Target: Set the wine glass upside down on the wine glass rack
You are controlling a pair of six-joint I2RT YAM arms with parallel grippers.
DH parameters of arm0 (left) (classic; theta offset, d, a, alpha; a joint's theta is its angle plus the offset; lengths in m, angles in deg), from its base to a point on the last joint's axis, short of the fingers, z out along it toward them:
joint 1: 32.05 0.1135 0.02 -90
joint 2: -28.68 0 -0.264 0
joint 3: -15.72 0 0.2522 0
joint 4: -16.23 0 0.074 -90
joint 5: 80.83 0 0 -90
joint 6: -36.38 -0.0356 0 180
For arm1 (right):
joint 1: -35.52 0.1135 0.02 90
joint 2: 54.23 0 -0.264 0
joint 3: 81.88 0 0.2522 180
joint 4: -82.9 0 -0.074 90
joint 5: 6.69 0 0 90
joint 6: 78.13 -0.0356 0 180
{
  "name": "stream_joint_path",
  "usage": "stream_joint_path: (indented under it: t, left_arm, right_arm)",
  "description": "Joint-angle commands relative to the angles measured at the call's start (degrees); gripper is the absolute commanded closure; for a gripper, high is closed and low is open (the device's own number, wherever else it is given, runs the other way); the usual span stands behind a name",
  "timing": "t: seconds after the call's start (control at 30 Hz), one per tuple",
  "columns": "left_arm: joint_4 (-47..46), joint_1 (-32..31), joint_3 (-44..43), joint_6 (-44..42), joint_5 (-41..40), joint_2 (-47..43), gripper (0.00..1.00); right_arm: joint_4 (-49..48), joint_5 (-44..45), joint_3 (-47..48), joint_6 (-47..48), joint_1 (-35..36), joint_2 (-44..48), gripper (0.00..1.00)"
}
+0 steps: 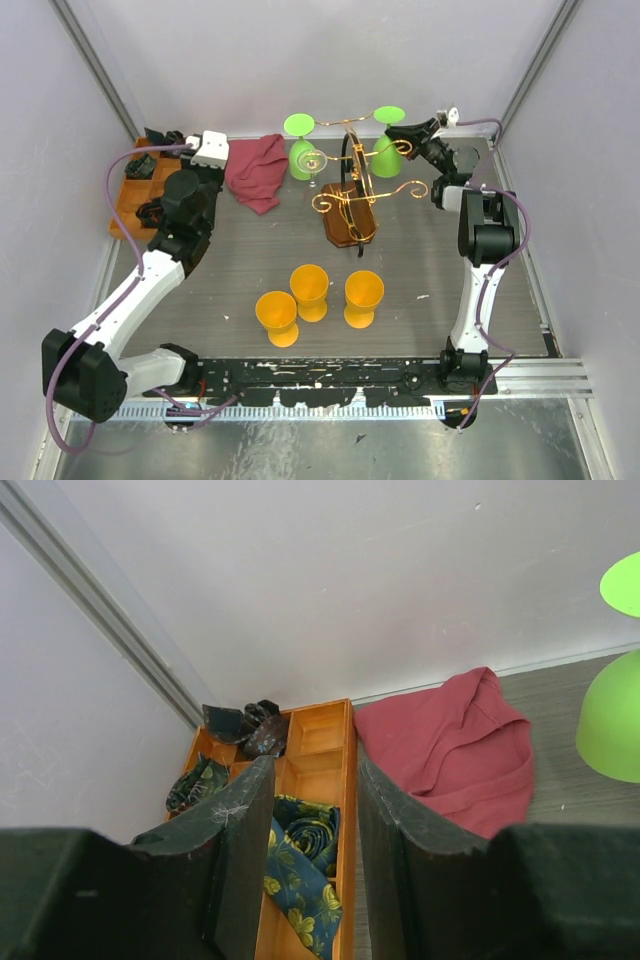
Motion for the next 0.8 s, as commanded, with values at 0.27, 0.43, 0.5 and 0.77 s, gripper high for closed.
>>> stream_joint_path:
  t: [0.27,0.43,0.5,0.77]
  left_arm:
    - [0.3,0.2,2.6,1.8,-0.1,-4.4,0.55]
    - [0.9,0.2,3.3,2.1,-0.1,-5.6,0.55]
    - [1.0,0.2,3.6,2.1,-0.2,-5.8,0.55]
    - [1.5,0.2,3.9,2.4,0.1,-6.5,0.55]
  right_arm:
    - [-4.9,-0.1,-5.1,0.2,0.4,5.8,0.79]
    - [-4.9,1.0,-7.5,0.1,-0.6,7.1,0.57]
    - [-5.0,1.4,-8.6,0.2,-1.4,7.8,0.56]
    - [-4.9,3.2,-14.4,-0.2,-5.2,11.4,0.55]
